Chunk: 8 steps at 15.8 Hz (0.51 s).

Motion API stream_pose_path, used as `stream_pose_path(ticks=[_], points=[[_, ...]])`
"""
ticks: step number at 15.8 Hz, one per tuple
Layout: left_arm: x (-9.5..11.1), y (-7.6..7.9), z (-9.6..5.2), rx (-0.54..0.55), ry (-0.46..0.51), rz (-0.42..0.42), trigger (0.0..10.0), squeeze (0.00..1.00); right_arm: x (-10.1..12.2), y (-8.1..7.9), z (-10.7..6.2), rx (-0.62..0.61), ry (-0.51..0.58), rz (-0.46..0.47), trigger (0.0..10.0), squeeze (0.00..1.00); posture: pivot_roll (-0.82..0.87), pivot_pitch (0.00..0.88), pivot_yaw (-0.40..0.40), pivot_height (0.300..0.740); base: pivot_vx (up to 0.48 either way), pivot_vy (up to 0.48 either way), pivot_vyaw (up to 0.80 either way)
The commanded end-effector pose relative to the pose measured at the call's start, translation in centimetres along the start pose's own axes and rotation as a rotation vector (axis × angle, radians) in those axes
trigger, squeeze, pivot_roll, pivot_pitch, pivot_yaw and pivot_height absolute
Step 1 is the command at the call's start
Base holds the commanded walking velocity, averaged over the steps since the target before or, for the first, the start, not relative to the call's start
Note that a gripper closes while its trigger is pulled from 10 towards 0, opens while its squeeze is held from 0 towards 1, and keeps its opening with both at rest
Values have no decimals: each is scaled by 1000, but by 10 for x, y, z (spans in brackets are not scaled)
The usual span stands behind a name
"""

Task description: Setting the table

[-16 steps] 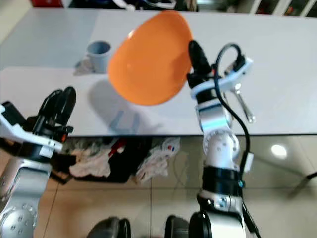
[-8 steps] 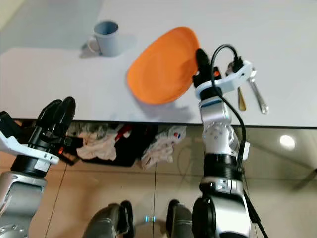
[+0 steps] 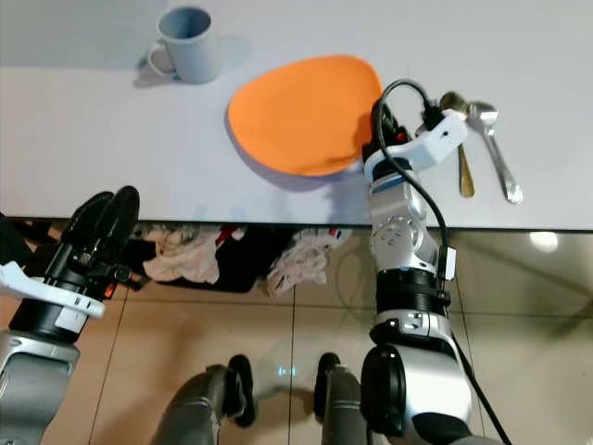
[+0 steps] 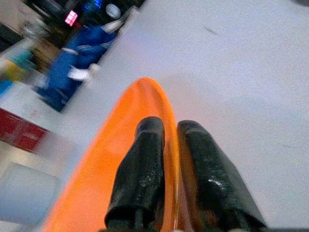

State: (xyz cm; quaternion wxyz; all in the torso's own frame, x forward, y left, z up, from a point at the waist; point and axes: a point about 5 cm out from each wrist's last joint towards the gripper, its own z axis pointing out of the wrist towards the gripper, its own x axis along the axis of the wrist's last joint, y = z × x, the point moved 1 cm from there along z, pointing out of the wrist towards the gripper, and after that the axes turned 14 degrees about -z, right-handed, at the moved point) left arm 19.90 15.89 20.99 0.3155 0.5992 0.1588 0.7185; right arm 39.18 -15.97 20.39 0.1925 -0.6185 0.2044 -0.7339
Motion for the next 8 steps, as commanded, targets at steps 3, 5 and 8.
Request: stream_pose_path(ticks=[3, 5, 8], points=[[3, 1, -1, 4, 1, 8, 10000, 0, 14, 9, -1, -46, 61, -39, 10000, 1000, 14, 366, 40, 740, 0, 0, 0], [3, 1, 1, -5, 4, 10, 10000, 0, 22, 6, -1, -33, 94, -67, 10000, 1000, 13, 352, 37, 740, 0, 0, 0], [-1, -4, 9, 8, -17, 53, 10000, 0, 44, -26, -10, 169, 212, -423, 10000, 1000, 1, 319, 29, 740, 0, 0, 0]])
